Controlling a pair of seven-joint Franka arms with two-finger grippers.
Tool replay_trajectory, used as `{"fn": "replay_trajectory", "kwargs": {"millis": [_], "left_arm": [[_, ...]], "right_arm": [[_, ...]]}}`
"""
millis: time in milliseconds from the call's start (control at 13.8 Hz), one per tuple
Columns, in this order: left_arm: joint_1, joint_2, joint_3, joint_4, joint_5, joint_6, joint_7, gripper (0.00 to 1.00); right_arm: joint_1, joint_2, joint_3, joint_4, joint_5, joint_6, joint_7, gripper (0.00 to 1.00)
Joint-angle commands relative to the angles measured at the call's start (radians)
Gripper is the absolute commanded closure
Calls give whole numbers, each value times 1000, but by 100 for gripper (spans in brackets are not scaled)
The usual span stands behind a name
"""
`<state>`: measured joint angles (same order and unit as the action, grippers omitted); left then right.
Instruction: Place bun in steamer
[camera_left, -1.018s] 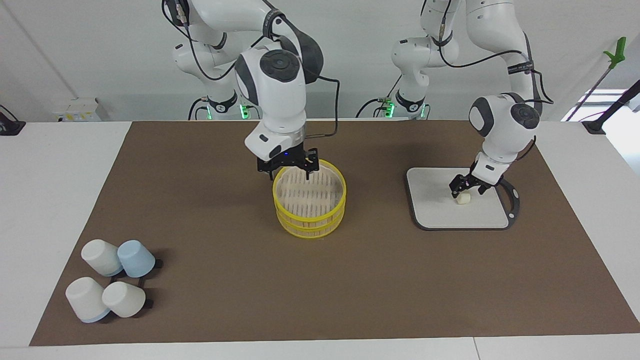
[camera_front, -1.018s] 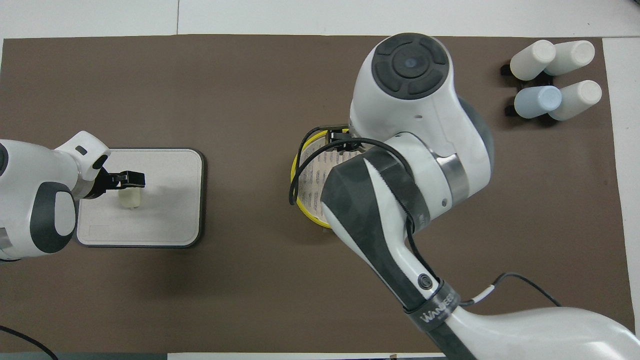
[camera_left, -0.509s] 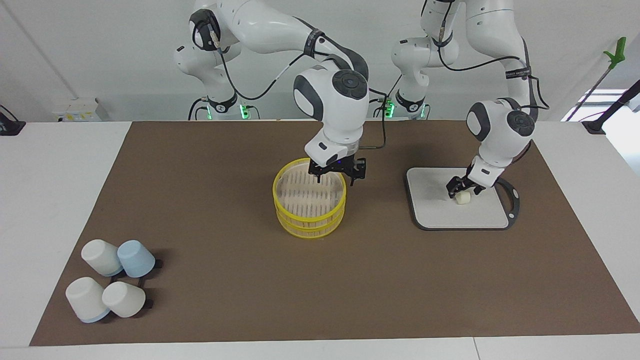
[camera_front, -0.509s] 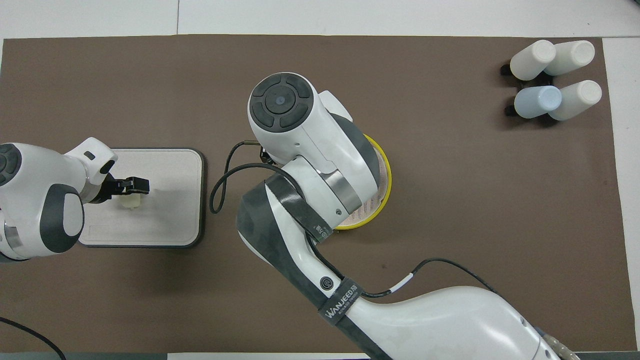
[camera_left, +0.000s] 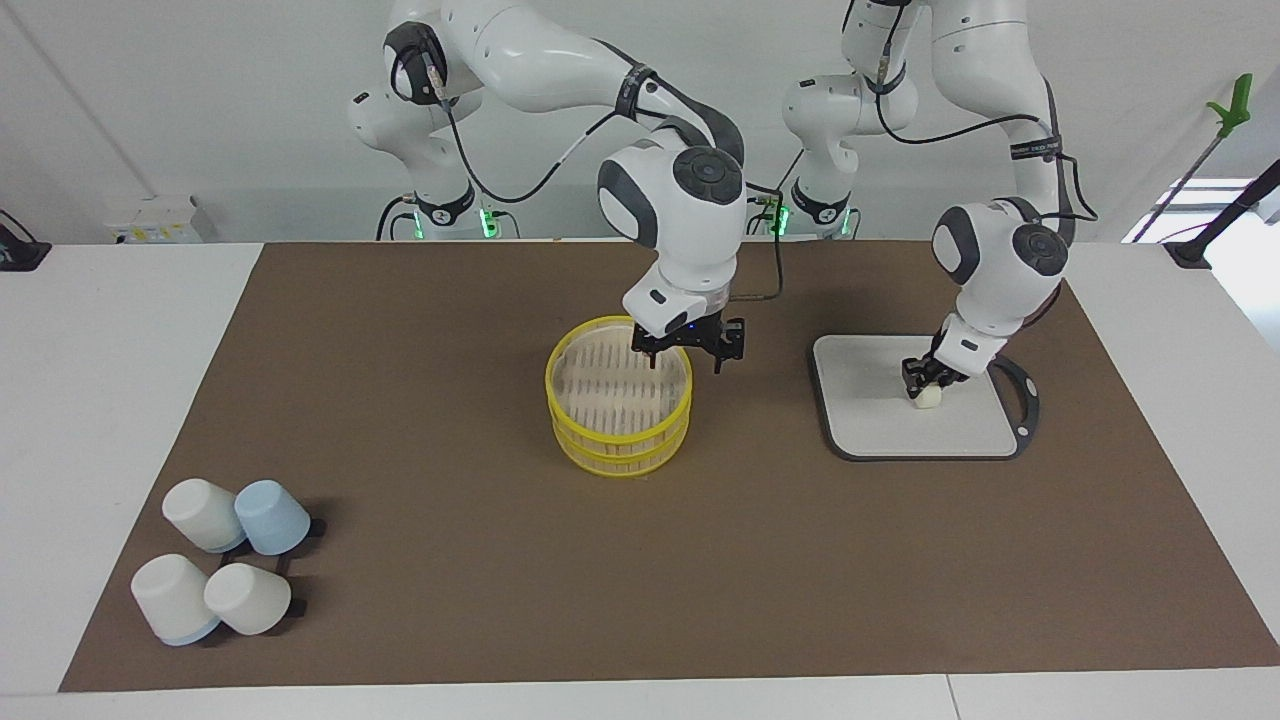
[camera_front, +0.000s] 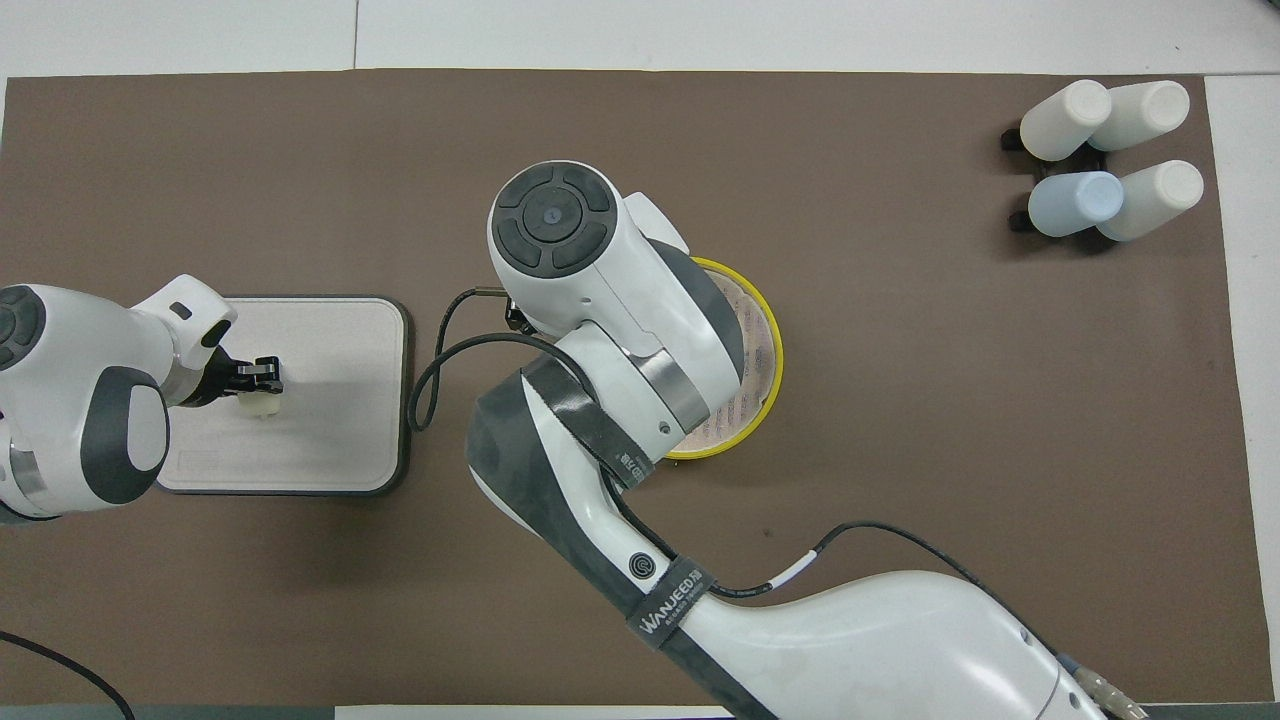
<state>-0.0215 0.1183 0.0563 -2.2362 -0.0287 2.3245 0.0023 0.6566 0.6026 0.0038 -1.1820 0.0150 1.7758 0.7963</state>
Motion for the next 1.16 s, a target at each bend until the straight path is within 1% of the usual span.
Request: {"fn": "replay_trajectory", "kwargs": {"millis": [0, 145, 291, 436, 582, 800, 1018, 1091], "left_arm": [[2, 6, 2, 96, -4, -123, 13, 64], [-3, 7, 0, 171, -4, -213, 5, 64], [-12, 6, 0, 223, -5, -281, -5, 63], [-31, 7, -6, 263, -5, -326, -62, 63], [-61, 7, -7, 300, -8, -365, -119, 62], [-115, 4, -9, 322, -8, -398, -197, 62], [-141, 1, -9, 339, -20, -418, -238, 62], [-144, 3, -9, 352, -25, -431, -242, 62]], "right_arm": [[-2, -49, 1, -94, 14, 33, -25, 4], [0, -60, 2, -114, 14, 34, -23, 4], [1, -69, 2, -137, 14, 51, -23, 4], [11, -73, 2, -160, 14, 77, -20, 4], [17, -66, 1, -160, 14, 91, -12, 4], [29, -64, 1, -180, 14, 105, -11, 6], [34, -66, 1, -195, 13, 116, -6, 20], [38, -67, 1, -206, 13, 125, 1, 28]]}}
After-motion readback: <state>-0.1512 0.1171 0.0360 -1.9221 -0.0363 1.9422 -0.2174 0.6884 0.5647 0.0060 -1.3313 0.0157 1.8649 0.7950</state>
